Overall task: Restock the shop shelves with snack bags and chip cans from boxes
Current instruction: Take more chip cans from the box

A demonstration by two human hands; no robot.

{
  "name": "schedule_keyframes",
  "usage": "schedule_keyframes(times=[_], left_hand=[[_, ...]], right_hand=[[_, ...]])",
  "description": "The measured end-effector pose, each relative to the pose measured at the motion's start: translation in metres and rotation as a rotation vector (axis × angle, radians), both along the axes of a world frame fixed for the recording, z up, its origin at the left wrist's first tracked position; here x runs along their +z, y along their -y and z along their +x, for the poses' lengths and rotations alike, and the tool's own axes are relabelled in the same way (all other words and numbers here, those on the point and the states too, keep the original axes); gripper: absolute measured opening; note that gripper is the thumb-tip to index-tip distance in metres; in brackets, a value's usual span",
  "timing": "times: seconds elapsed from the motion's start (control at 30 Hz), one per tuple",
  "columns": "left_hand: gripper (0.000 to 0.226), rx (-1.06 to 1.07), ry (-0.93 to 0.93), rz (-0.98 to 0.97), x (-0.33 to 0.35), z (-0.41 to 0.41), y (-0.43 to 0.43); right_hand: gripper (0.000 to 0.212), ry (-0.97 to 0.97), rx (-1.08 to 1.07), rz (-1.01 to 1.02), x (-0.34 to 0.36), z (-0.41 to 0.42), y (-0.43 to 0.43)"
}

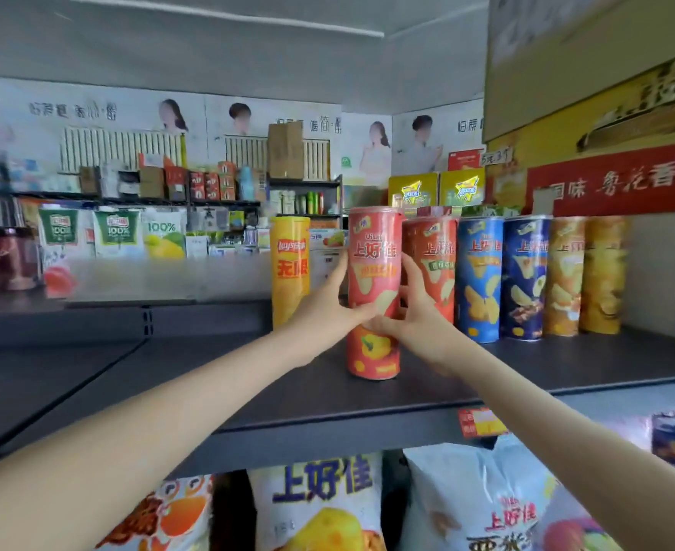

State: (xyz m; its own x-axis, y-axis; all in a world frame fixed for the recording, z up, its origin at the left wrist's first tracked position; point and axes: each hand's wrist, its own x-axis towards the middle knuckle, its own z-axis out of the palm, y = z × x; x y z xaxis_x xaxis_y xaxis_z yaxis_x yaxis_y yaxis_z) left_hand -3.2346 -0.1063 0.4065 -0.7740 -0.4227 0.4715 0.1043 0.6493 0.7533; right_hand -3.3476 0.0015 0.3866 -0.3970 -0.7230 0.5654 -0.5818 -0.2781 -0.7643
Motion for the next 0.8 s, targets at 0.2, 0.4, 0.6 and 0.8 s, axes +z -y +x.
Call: schedule_keyframes(times=[0.2, 0.4, 0.6, 0.8], left_hand=[[0.061, 0.119, 0.042, 0.038, -0.002, -0.055, 0.003], [0.065, 0.266, 0.09, -0.024, -0.01, -0.077, -0.002], [0.081, 0.258, 0.085, 0.008, -0.014, -0.093, -0.001], [0.081, 0.314, 0.084, -0.008, -0.017, -0.099, -0.005]], right_hand=[[0.123, -0.139, 0.058, 0.226, 0.0, -0.059, -0.001], [0.115, -0.162, -0.014, 0.292, -0.017, -0.091, 0.006], [0.103, -0.206, -0.083, 0.266, -0.015, -0.096, 0.009], [0.085, -0.206, -0.128, 0.168, -0.015, -0.091, 0.01]])
